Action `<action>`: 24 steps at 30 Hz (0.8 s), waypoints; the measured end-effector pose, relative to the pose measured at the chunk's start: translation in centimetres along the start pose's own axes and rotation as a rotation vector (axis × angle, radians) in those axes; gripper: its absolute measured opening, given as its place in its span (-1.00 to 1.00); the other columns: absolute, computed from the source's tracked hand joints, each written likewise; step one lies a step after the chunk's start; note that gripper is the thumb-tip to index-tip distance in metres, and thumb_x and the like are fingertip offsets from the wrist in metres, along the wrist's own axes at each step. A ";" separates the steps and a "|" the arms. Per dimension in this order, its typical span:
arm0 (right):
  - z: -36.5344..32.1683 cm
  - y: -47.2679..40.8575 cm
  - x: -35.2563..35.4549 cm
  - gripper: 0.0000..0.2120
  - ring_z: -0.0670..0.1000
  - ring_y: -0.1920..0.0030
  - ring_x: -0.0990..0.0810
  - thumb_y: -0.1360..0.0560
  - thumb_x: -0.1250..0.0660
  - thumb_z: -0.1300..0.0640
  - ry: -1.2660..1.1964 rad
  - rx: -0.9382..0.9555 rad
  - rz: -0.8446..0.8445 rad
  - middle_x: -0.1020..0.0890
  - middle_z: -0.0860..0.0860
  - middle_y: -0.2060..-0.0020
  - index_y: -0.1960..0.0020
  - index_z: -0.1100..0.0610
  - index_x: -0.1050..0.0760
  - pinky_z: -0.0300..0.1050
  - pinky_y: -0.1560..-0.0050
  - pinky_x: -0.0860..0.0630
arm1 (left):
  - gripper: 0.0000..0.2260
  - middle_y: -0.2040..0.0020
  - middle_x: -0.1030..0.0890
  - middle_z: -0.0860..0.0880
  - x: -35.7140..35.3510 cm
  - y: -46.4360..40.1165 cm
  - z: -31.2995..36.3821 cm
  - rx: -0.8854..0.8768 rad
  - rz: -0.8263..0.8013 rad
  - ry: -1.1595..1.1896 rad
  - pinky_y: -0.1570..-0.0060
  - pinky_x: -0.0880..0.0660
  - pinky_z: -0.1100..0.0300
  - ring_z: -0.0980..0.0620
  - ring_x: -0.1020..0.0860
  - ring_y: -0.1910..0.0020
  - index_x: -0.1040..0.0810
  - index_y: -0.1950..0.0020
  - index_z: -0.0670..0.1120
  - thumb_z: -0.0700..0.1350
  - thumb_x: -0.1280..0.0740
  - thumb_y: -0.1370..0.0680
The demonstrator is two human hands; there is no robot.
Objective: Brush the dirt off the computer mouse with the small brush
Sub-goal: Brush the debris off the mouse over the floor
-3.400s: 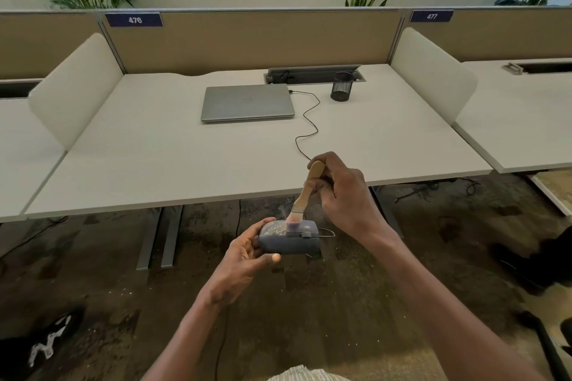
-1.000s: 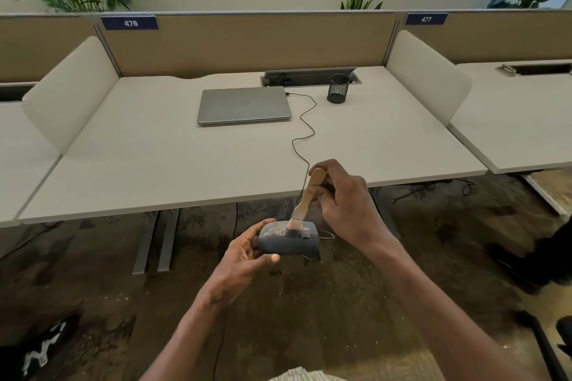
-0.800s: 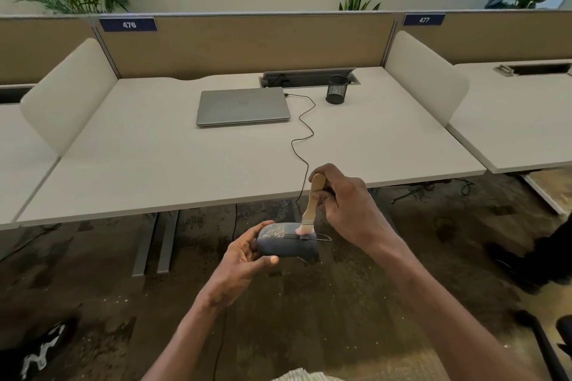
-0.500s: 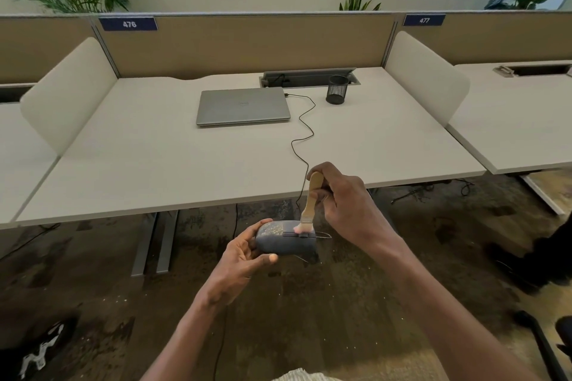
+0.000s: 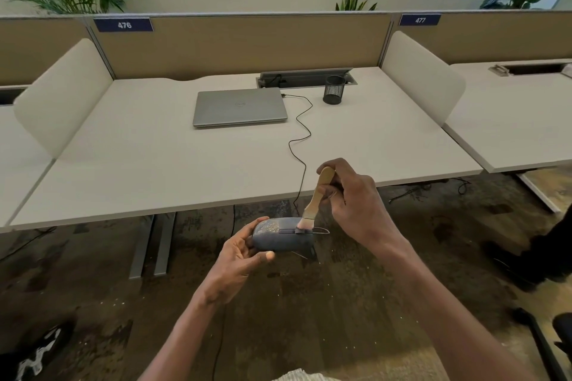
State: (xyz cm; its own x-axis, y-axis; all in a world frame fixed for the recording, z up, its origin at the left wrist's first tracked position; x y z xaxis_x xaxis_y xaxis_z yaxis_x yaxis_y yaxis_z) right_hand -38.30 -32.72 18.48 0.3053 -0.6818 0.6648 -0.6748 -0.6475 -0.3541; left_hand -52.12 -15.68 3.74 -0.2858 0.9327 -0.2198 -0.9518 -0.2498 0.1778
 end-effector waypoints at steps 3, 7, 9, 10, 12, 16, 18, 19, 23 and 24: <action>0.2 0.3 0.1 -0.71 -0.02 0.11 -0.69 -0.58 -0.30 0.36 0.067 -0.002 -0.014 -0.64 0.00 0.11 -0.21 0.08 -0.40 -0.20 0.16 -0.67 | -0.08 -0.39 -0.52 -0.08 -0.1 0.0 0.2 0.007 0.007 0.012 -0.24 -0.58 0.15 -0.03 -0.54 -0.37 -0.42 -0.47 0.01 0.08 -0.71 -0.18; 0.7 0.5 1.1 -0.69 -0.02 0.15 -0.69 -0.56 -0.30 0.38 0.075 -0.030 0.039 -0.64 0.00 0.14 -0.18 0.04 -0.40 -0.13 0.19 -0.67 | -0.17 -0.40 -0.52 -0.08 0.2 -0.1 0.1 0.004 0.022 0.015 -0.28 -0.56 0.12 -0.06 -0.52 -0.40 -0.44 -0.45 0.05 0.03 -0.69 -0.23; 0.8 0.4 1.1 -0.69 -0.05 0.16 -0.70 -0.56 -0.32 0.37 0.021 -0.041 0.019 -0.64 -0.03 0.15 -0.14 0.00 -0.40 -0.13 0.17 -0.68 | -0.21 -0.40 -0.52 -0.08 0.3 -0.3 0.0 0.005 0.019 0.010 -0.29 -0.56 0.11 -0.07 -0.51 -0.40 -0.45 -0.45 0.06 -0.01 -0.68 -0.27; 0.8 0.3 0.9 -0.70 -0.06 0.16 -0.71 -0.57 -0.32 0.36 -0.008 -0.046 0.001 -0.65 -0.03 0.14 -0.12 0.00 -0.41 -0.13 0.16 -0.68 | -0.21 -0.40 -0.52 -0.07 0.3 -0.4 0.1 0.004 0.019 0.008 -0.28 -0.56 0.12 -0.05 -0.52 -0.40 -0.45 -0.45 0.06 -0.01 -0.68 -0.27; 0.9 0.3 0.5 -0.74 -0.07 0.14 -0.72 -0.57 -0.32 0.36 -0.049 -0.056 0.000 -0.66 -0.01 0.13 -0.10 0.03 -0.43 -0.15 0.16 -0.68 | -0.16 -0.40 -0.52 -0.06 0.2 -0.5 0.2 0.003 0.015 0.010 -0.26 -0.57 0.13 -0.04 -0.53 -0.39 -0.45 -0.45 0.07 0.03 -0.70 -0.22; 1.3 0.1 0.8 -0.71 -0.05 0.11 -0.71 -0.55 -0.29 0.42 -0.049 -0.052 0.111 -0.67 0.01 0.12 -0.13 0.08 -0.43 -0.09 0.13 -0.69 | -0.15 -0.40 -0.52 -0.07 0.2 -0.5 0.3 0.005 0.014 0.028 -0.24 -0.58 0.15 -0.05 -0.53 -0.39 -0.47 -0.44 0.07 0.07 -0.72 -0.20; 1.5 0.3 1.0 -0.68 -0.08 0.11 -0.71 -0.55 -0.29 0.44 -0.056 -0.049 0.125 -0.67 0.00 0.13 -0.13 0.05 -0.42 -0.10 0.13 -0.69 | -0.15 -0.40 -0.52 -0.08 0.3 -0.4 0.2 0.009 0.014 0.028 -0.24 -0.58 0.15 -0.06 -0.53 -0.39 -0.47 -0.44 0.06 0.06 -0.72 -0.20; 1.6 0.4 1.0 -0.67 -0.08 0.10 -0.71 -0.54 -0.29 0.44 -0.061 -0.054 0.110 -0.67 -0.02 0.13 -0.12 0.04 -0.42 -0.10 0.13 -0.69 | -0.15 -0.41 -0.51 -0.09 0.4 -0.4 0.2 0.009 0.012 0.028 -0.25 -0.58 0.15 -0.07 -0.52 -0.40 -0.47 -0.44 0.06 0.05 -0.72 -0.21; 1.9 0.3 0.5 -0.71 -0.04 0.10 -0.70 -0.56 -0.30 0.42 -0.033 -0.075 0.045 -0.65 -0.02 0.13 -0.12 0.06 -0.43 -0.05 0.12 -0.69 | -0.12 -0.41 -0.52 -0.10 0.4 -0.4 0.3 0.010 0.001 0.022 -0.25 -0.57 0.15 -0.06 -0.53 -0.39 -0.45 -0.45 0.04 0.06 -0.72 -0.20; 1.8 0.2 0.5 -0.72 -0.02 0.11 -0.70 -0.56 -0.30 0.41 -0.020 -0.069 0.065 -0.65 0.00 0.14 -0.12 0.07 -0.43 -0.03 0.14 -0.69 | -0.12 -0.40 -0.52 -0.10 0.3 -0.4 0.3 0.011 -0.001 0.021 -0.25 -0.57 0.16 -0.06 -0.53 -0.39 -0.45 -0.45 0.04 0.06 -0.72 -0.19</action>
State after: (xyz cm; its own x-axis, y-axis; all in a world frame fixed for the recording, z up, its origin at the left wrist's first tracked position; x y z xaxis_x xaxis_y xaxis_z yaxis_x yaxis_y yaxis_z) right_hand -37.03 -33.81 17.60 0.2724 -0.7284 0.6287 -0.7381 -0.5774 -0.3491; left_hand -51.81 -15.21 3.94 -0.2872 0.9274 -0.2397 -0.9509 -0.2458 0.1883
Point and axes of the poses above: each hand's wrist, its own y-axis away from the middle knuckle, its own x-axis out of the back of the hand, z = x × y, the point moved 5 cm from there along -y, towards the middle knuckle
